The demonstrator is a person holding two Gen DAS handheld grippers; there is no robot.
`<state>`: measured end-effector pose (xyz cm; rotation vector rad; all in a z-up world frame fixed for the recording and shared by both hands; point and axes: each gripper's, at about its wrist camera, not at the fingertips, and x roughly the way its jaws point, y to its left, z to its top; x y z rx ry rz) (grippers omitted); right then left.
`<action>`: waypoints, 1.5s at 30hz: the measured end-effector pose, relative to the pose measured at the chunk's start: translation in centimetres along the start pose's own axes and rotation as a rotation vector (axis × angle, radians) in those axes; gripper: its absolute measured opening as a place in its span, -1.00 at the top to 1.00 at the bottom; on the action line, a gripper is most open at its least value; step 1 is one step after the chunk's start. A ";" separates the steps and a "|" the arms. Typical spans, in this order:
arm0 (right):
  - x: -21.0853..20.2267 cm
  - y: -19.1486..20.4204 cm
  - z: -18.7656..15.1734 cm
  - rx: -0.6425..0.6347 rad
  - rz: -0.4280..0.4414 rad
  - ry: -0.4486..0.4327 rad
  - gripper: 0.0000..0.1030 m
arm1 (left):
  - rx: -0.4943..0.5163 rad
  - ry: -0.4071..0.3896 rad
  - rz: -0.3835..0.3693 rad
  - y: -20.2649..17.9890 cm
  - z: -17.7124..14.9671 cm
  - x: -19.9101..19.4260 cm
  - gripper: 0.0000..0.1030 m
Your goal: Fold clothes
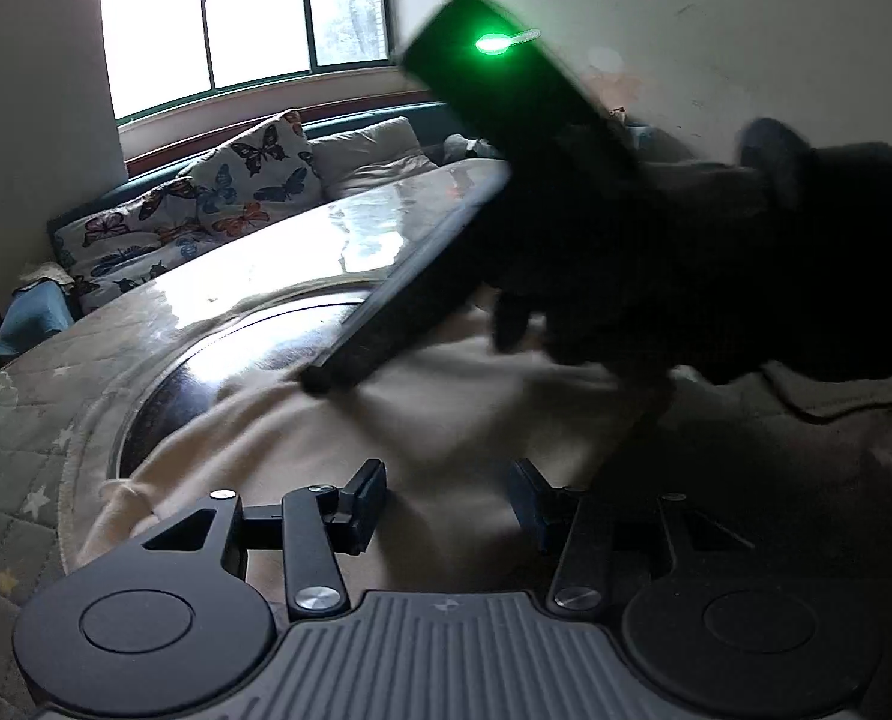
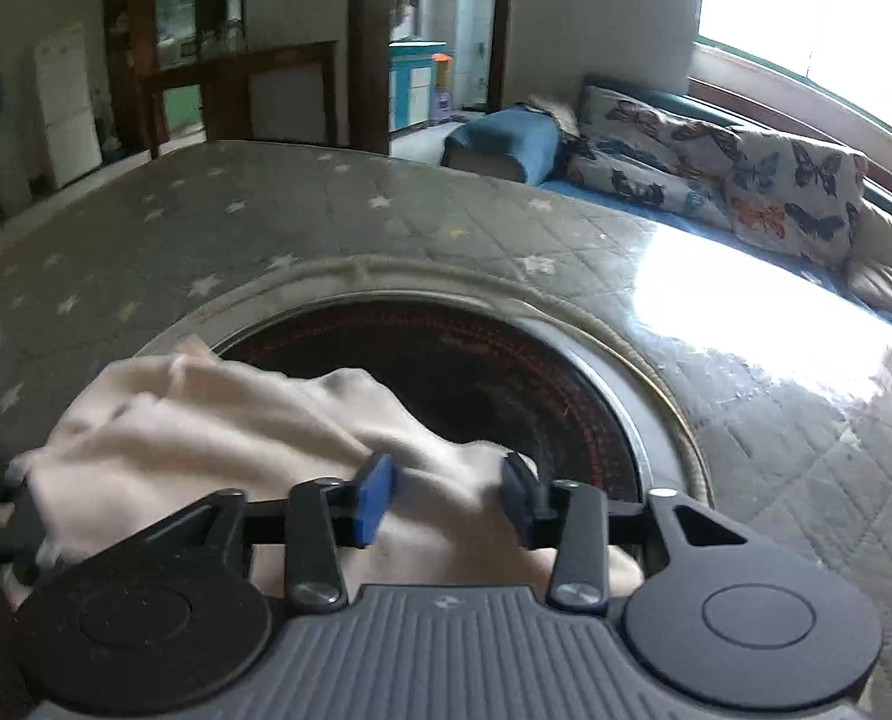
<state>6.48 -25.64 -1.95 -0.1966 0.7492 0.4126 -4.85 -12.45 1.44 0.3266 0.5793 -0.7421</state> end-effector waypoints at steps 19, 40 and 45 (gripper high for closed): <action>-7.6 4.2 -6.7 -0.144 0.040 -0.059 0.13 | -0.115 -0.003 0.085 3.9 -3.5 -5.4 -0.01; -11.0 -1.2 -9.2 0.109 -0.031 -0.140 -0.04 | -0.173 -0.036 0.154 4.6 -3.0 -6.3 -0.21; -10.3 -2.4 -9.6 0.147 -0.035 -0.116 -0.11 | -0.206 -0.002 0.171 5.3 -3.9 -6.1 -0.21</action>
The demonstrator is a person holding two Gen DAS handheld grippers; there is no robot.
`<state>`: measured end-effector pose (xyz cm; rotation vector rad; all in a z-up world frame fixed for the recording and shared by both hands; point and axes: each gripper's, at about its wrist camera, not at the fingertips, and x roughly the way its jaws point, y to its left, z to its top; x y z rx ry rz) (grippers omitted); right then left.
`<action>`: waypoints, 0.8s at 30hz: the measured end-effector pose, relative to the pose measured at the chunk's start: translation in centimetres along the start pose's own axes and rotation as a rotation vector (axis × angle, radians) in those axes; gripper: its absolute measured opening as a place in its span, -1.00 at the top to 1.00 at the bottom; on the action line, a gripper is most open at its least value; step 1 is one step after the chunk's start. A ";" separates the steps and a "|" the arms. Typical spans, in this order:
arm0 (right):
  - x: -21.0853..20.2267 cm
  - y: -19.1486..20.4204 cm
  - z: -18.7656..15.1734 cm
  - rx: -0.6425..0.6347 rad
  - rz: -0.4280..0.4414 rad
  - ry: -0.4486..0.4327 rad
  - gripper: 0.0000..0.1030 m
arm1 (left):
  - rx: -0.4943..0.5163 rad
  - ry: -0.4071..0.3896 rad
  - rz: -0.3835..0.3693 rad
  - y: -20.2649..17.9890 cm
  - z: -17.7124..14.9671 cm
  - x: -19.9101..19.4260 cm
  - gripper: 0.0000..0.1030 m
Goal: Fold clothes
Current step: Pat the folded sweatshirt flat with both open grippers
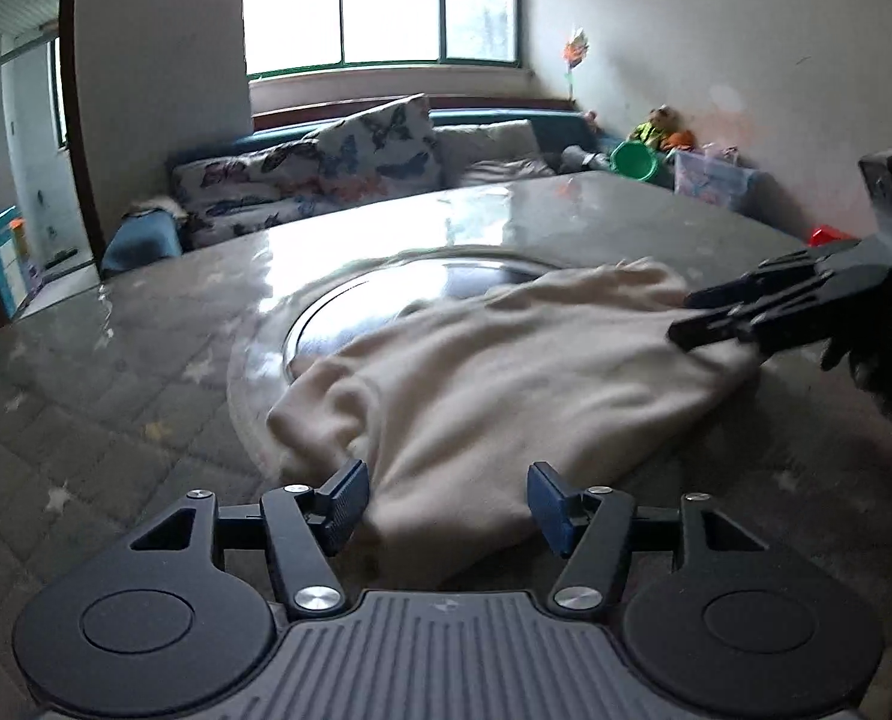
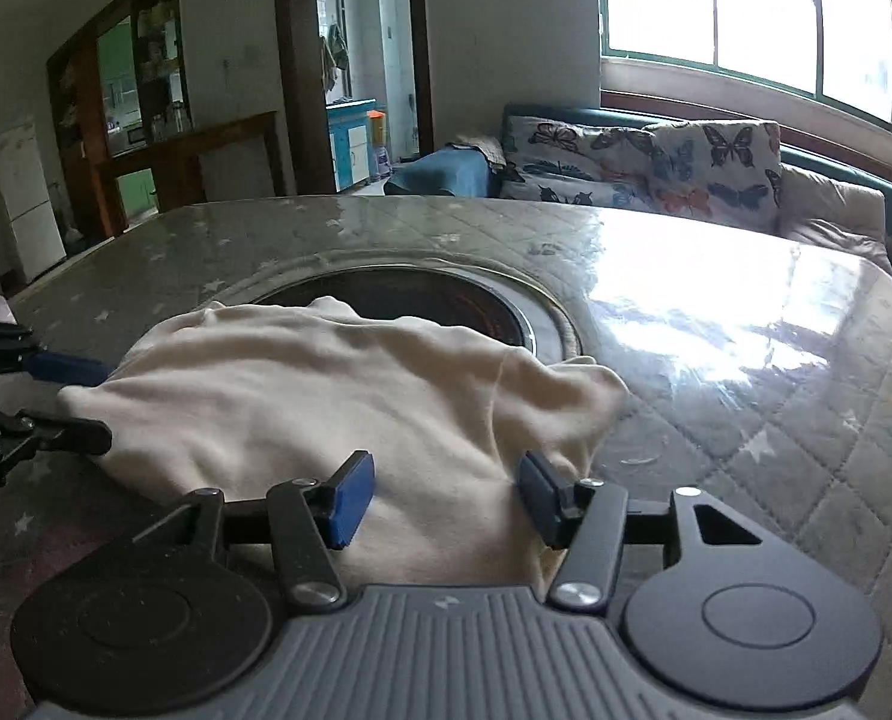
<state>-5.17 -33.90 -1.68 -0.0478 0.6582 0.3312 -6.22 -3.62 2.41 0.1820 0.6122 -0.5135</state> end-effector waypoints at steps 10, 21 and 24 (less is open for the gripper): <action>-0.8 1.5 1.1 -0.044 -0.009 -0.055 -0.56 | -0.053 -0.030 0.019 1.1 0.7 -0.5 -0.21; 1.2 5.1 1.3 -0.136 0.059 -0.054 -0.97 | -0.121 -0.032 0.073 2.6 0.0 -0.7 -0.53; 1.9 5.7 1.0 -0.149 0.067 -0.038 -1.00 | -0.132 -0.027 0.084 2.7 -0.3 -0.7 -0.56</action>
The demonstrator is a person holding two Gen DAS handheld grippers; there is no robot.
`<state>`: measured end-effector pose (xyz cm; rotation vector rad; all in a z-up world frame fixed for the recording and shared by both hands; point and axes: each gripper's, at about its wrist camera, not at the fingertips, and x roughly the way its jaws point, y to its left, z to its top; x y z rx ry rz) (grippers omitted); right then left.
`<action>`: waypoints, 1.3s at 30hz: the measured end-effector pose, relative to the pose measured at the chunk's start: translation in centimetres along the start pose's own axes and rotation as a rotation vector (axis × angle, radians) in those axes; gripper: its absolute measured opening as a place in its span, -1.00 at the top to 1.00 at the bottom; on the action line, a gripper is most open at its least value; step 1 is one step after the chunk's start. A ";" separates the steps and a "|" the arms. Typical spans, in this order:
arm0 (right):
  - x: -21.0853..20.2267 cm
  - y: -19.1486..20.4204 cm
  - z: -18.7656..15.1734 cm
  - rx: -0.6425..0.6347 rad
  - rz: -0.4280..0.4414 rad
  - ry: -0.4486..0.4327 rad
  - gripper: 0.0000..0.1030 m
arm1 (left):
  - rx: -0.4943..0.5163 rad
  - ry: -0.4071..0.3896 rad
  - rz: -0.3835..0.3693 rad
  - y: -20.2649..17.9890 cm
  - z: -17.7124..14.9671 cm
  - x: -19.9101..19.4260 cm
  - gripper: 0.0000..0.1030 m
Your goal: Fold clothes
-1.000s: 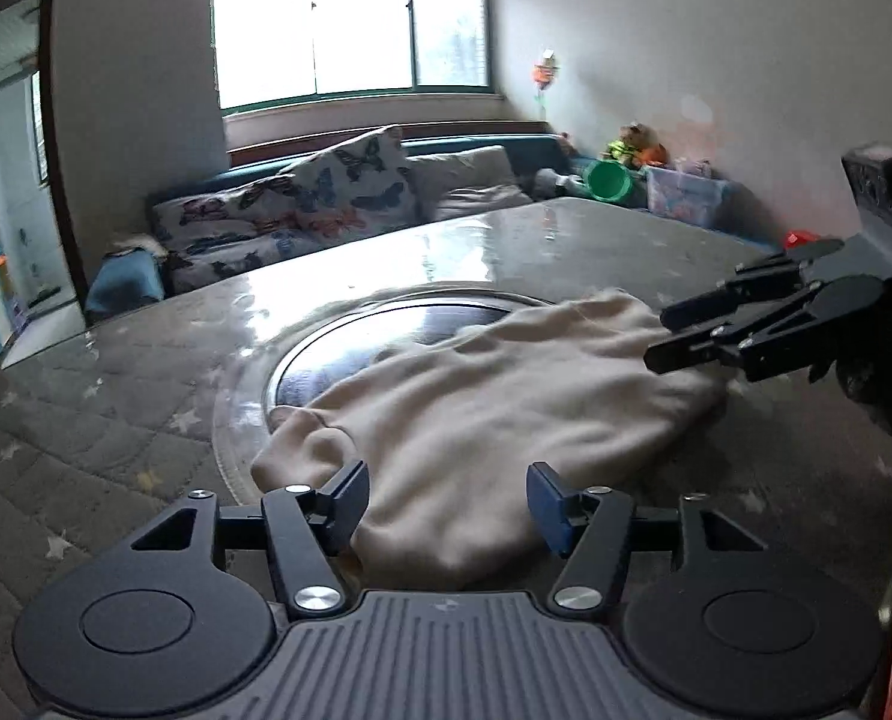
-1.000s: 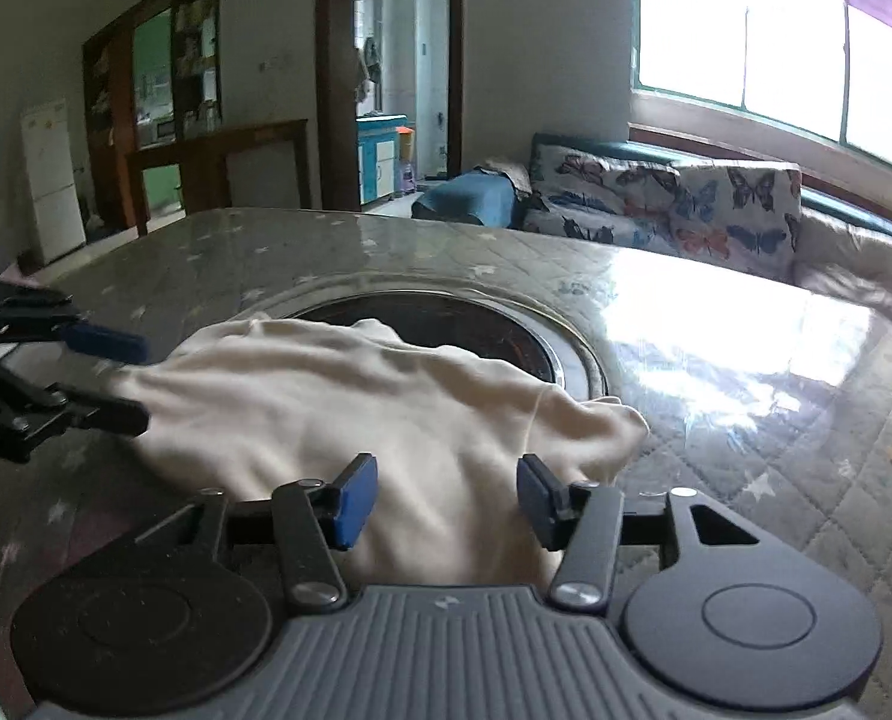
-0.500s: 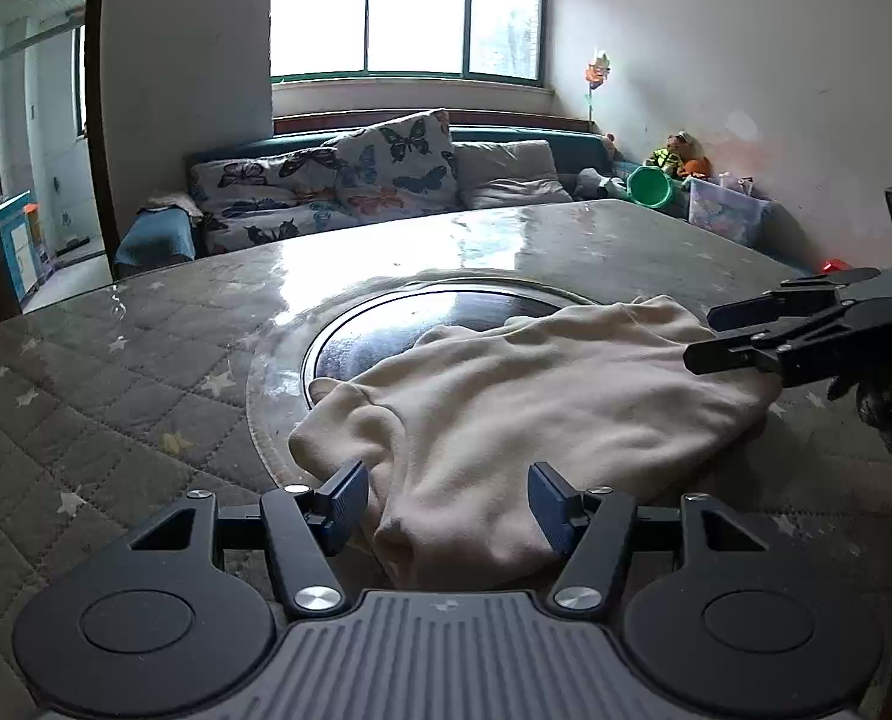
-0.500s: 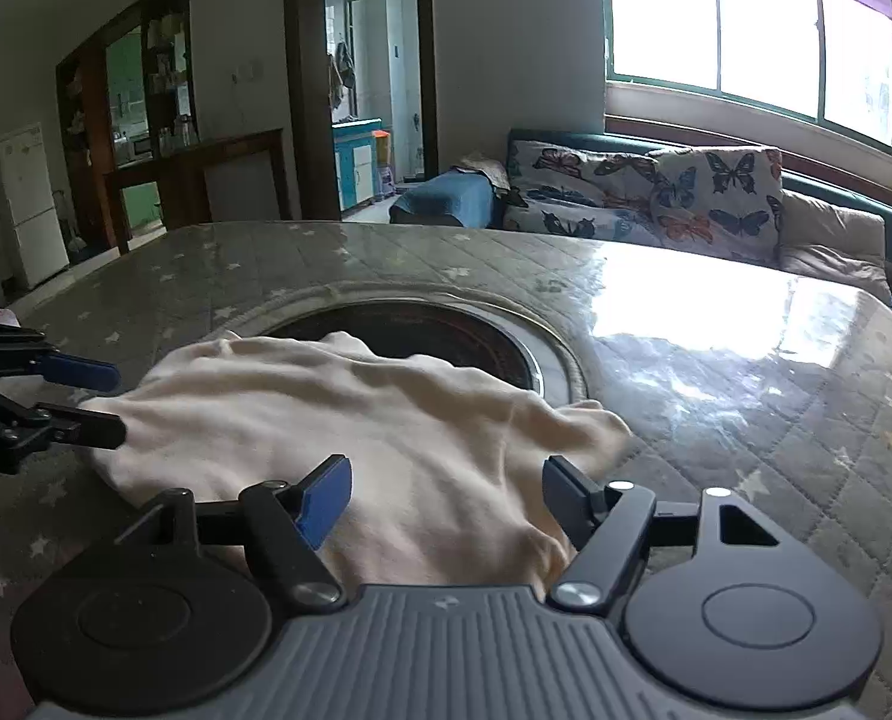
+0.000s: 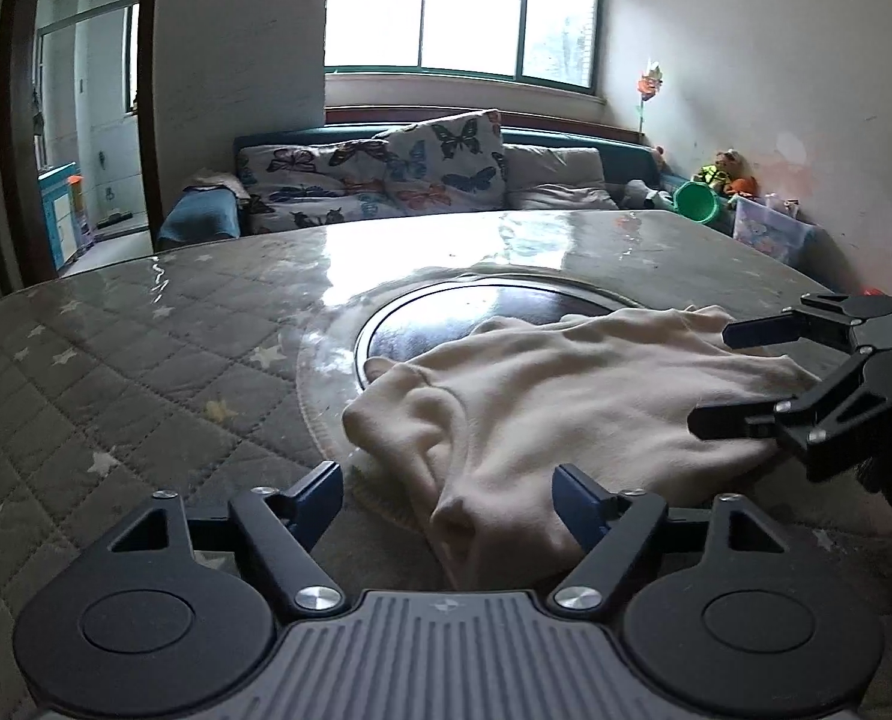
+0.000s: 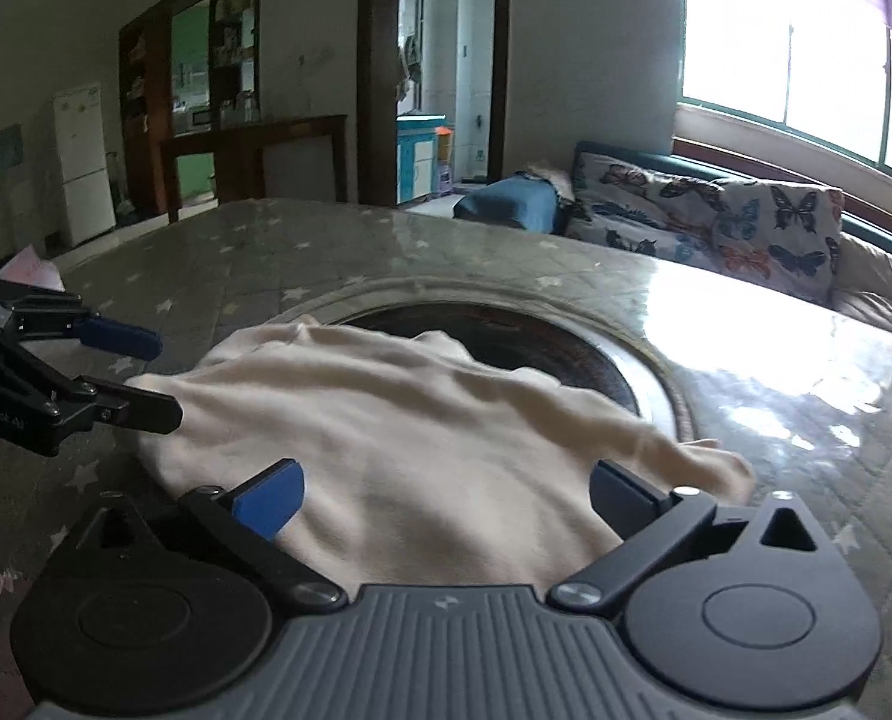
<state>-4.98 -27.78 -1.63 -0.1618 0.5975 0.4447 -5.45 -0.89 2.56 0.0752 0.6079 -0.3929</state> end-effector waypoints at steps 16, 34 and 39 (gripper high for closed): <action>1.6 -0.3 -0.9 0.038 0.022 0.056 -1.00 | -0.047 0.034 0.019 0.8 -0.9 0.6 -0.94; 1.7 -0.5 -0.9 0.057 0.036 0.069 -1.00 | -0.067 0.054 0.017 0.7 -0.9 1.4 -1.00; 1.7 -0.4 -0.9 0.057 0.035 0.070 -1.00 | -0.066 0.055 0.018 0.8 -0.9 1.5 -1.00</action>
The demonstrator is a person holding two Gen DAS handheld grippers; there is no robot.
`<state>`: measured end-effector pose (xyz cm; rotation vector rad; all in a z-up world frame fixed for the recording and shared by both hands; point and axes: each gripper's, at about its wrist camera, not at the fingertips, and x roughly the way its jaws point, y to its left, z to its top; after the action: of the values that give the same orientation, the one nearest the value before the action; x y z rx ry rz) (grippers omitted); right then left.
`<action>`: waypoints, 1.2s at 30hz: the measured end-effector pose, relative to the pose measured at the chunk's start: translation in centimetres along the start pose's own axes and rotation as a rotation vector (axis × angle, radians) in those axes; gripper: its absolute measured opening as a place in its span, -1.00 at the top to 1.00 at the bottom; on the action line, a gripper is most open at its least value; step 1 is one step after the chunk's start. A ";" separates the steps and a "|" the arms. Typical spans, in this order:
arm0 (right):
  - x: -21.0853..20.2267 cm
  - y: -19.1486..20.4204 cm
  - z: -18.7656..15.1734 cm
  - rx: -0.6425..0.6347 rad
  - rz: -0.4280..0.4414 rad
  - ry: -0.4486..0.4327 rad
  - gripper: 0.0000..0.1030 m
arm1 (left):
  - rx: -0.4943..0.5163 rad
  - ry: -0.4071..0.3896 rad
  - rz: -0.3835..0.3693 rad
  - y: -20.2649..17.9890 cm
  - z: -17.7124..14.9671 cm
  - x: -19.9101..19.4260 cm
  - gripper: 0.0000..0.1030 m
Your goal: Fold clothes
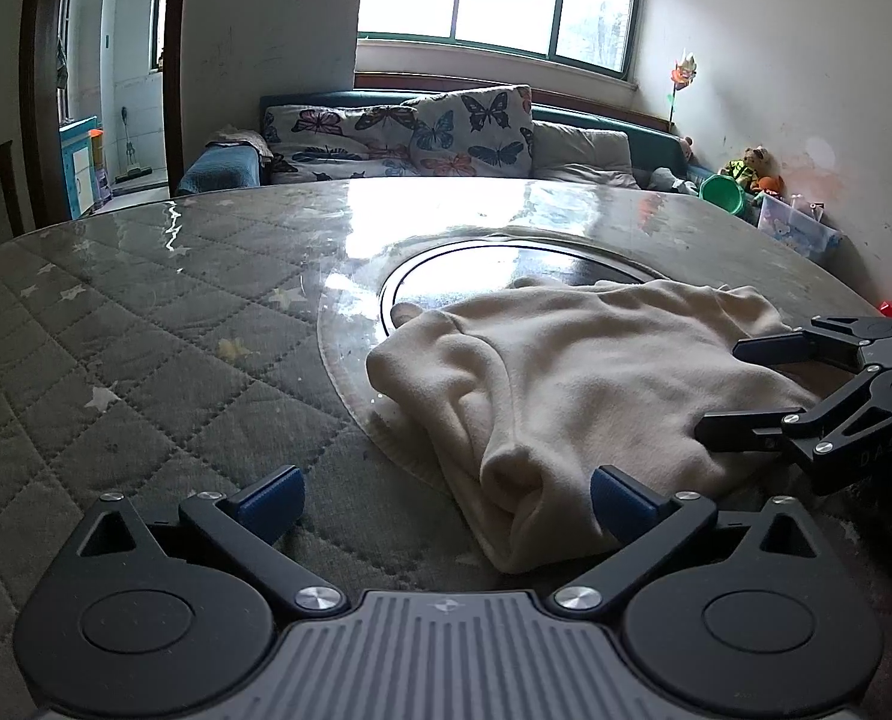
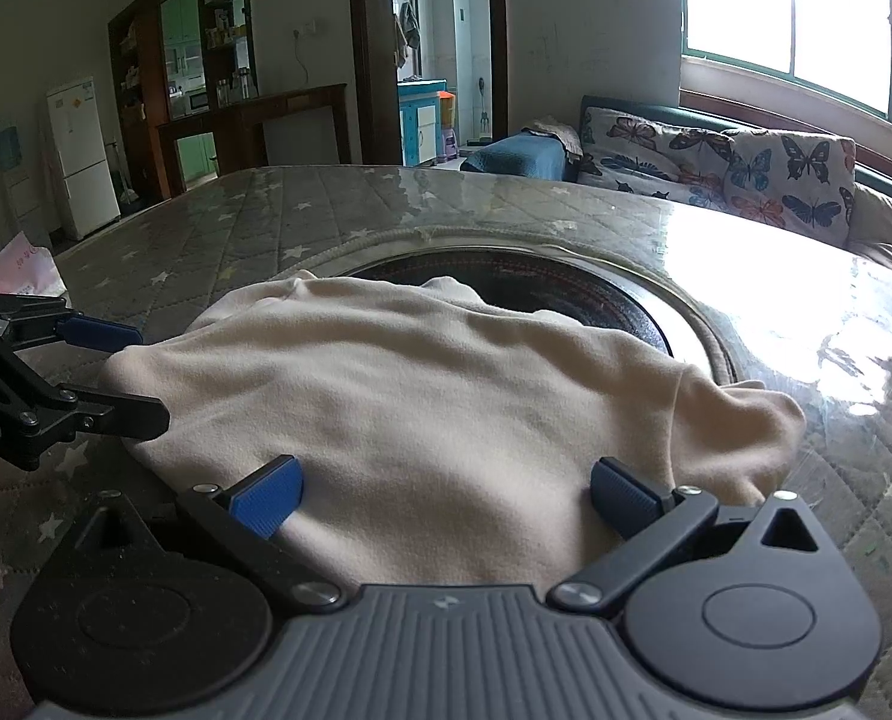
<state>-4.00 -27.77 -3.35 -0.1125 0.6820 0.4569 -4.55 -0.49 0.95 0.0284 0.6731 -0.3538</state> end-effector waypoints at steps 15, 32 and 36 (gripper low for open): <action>0.1 -0.1 -0.1 0.005 0.002 0.004 -1.00 | 0.008 0.002 0.008 -0.4 -0.1 0.3 -1.00; 0.1 -0.2 -0.1 0.004 0.002 0.003 -1.00 | 0.006 0.002 0.005 -0.2 -0.2 0.2 -1.00; 0.1 -0.2 -0.1 0.004 0.002 0.004 -1.00 | 0.005 0.002 0.004 -0.1 -0.2 0.1 -1.00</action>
<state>-3.92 -27.96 -3.52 -0.1088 0.6866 0.4572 -4.59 -0.65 0.76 0.0349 0.6746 -0.3514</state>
